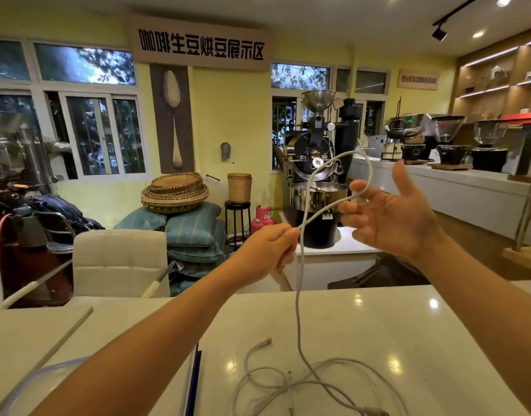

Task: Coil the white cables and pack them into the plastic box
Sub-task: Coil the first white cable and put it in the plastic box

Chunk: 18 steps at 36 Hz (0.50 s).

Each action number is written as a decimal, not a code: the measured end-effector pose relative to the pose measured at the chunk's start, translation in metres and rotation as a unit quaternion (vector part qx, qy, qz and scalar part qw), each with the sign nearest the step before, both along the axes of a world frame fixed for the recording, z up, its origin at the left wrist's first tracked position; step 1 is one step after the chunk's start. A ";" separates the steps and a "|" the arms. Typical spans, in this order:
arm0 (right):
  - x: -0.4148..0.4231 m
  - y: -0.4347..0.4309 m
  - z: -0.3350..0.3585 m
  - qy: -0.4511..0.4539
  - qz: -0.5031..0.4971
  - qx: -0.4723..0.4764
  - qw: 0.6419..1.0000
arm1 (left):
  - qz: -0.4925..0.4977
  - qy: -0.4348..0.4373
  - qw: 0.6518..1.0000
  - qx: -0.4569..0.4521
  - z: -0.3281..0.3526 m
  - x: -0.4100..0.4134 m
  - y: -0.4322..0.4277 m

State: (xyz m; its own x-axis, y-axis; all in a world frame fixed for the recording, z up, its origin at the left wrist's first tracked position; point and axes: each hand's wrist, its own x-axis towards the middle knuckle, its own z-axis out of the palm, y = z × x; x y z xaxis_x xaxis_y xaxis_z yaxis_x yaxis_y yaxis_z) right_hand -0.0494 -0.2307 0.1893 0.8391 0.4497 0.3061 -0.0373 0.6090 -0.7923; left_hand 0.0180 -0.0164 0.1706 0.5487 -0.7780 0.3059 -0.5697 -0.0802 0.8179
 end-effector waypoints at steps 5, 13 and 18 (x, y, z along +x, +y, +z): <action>-0.006 0.016 0.018 -0.074 -0.277 -0.030 0.958 | -0.021 0.010 0.999 0.045 -0.004 0.001 0.000; -0.006 0.036 0.014 -0.005 -0.383 -0.239 0.892 | 0.044 -0.022 0.999 -0.019 -0.004 0.002 -0.004; -0.010 0.065 -0.034 0.037 -0.254 -0.468 0.845 | 0.053 -0.021 0.996 -0.065 -0.002 0.002 -0.009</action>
